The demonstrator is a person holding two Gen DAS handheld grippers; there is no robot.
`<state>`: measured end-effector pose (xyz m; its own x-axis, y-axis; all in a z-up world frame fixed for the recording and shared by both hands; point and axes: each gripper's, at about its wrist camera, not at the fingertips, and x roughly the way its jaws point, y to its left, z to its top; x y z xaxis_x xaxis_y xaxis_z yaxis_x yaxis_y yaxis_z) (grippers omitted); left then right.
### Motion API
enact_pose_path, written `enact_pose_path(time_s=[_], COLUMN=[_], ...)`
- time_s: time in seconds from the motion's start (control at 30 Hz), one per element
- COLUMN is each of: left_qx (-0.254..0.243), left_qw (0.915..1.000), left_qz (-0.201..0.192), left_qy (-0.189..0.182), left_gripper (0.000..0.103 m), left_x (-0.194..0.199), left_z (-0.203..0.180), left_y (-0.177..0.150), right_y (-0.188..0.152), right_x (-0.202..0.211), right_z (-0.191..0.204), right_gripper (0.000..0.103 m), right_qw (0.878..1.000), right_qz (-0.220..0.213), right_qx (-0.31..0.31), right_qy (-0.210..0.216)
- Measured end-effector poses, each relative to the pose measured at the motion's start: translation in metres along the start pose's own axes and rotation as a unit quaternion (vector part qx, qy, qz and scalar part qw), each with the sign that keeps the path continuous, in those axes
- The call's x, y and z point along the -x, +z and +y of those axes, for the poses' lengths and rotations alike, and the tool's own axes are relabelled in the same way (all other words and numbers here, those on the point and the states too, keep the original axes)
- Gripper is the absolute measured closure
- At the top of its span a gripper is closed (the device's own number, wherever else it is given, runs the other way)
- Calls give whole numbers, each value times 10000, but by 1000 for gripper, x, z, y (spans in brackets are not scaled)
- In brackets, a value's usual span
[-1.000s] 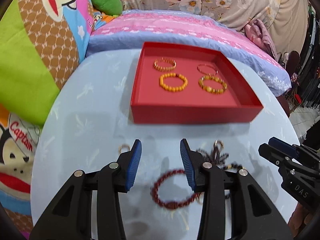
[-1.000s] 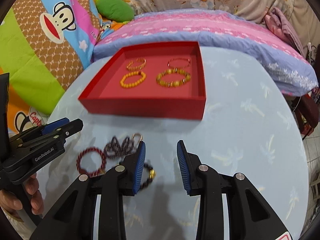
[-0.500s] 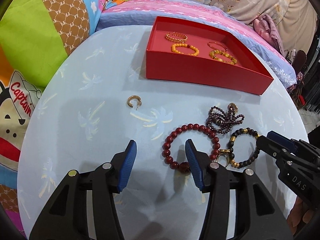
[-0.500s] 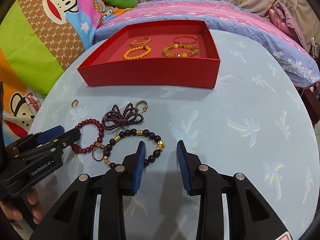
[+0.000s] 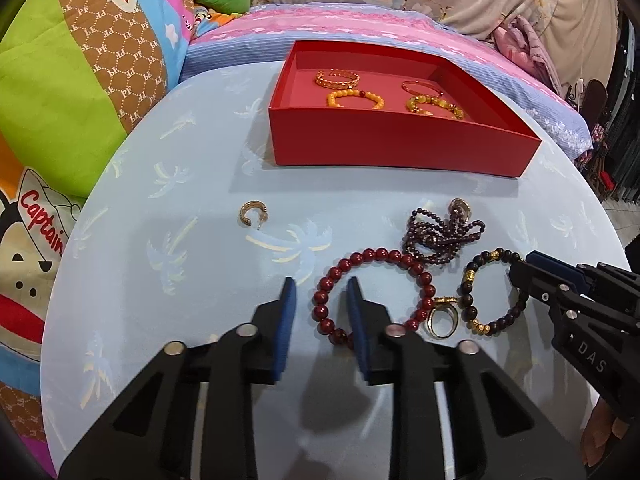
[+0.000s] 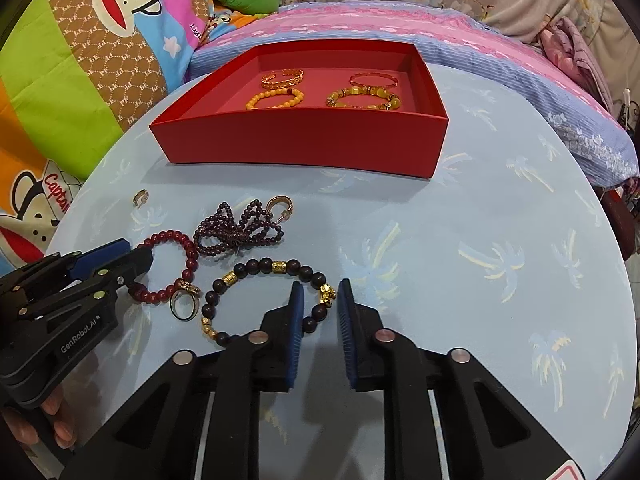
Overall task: Organize jewelry
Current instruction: 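Grasp the dark red bead bracelet with the left tool while the right tool grasps the black bead bracelet, then carry both bracelets into the red box and open both tools to release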
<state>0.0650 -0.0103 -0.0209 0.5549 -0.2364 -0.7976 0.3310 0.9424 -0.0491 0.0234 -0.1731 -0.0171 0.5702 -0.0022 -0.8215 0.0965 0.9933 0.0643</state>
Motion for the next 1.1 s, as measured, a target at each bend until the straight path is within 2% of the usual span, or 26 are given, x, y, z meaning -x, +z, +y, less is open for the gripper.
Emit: enact_pose_path(time_s=[0.07,0.13,0.37,0.67,0.87,1.1], left_qx=[-11,-9,195,500,436,183], left_qw=[10000,9999,9992,9967,9958,9945], left_qz=[10,22,151,149,28,-322], left_qy=[-40,-97,-315,-621,-809,-976], left_gripper=[93,95,95,95,95,95], left_x=[0,1,6,25,41,62], left_z=[-1,-2,1,9,4,-11], left_y=[0,-1,-3,3,19,55], right_y=[-1,-3,-9,3,14,37], right_x=[1,2,12,40,49,60], right_z=[-1,-2,-9,-22,-25,-29], right_gripper=[94,95,95,95,95,95], right_qw=[10000,10000,9997,9986,9976,9967], right_qz=[16,35,49,-241,-367,-620], right_qx=[-18,-35,-194,-427,-509,-454], right_qy=[34,61,140,188,276,257])
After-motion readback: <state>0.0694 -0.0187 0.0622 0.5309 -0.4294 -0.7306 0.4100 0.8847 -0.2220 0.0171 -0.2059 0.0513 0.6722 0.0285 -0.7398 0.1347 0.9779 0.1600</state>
